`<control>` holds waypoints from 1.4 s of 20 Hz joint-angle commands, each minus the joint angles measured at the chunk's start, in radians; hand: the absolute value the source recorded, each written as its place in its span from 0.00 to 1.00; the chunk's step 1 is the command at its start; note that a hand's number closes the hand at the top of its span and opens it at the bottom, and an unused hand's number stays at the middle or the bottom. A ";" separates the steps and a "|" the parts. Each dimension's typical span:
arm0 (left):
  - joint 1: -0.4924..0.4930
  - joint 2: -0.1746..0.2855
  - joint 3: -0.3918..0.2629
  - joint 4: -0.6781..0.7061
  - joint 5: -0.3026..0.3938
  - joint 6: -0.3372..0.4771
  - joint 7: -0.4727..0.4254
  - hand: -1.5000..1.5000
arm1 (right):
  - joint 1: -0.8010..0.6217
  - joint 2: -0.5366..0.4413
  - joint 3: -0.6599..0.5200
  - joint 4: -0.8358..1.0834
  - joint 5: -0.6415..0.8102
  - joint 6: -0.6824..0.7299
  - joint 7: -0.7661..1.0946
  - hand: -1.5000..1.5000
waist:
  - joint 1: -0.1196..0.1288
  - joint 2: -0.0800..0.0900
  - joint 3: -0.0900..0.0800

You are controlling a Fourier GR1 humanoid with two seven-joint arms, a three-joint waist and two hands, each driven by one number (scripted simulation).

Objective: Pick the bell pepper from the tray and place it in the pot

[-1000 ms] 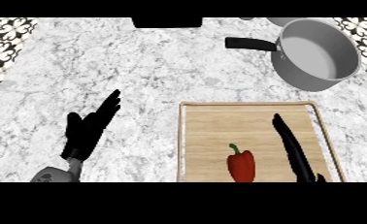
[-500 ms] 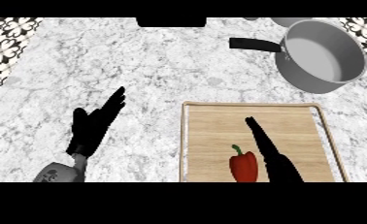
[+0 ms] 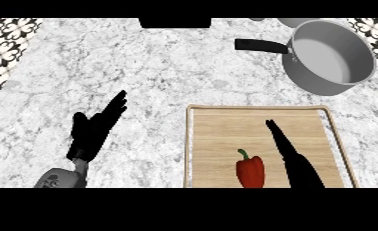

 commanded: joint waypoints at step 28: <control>-0.011 -0.093 0.060 -0.018 -0.115 -0.040 0.078 0.50 | 0.006 0.146 -0.121 0.492 -0.257 0.057 -0.682 1.00 | 0.005 0.001 0.000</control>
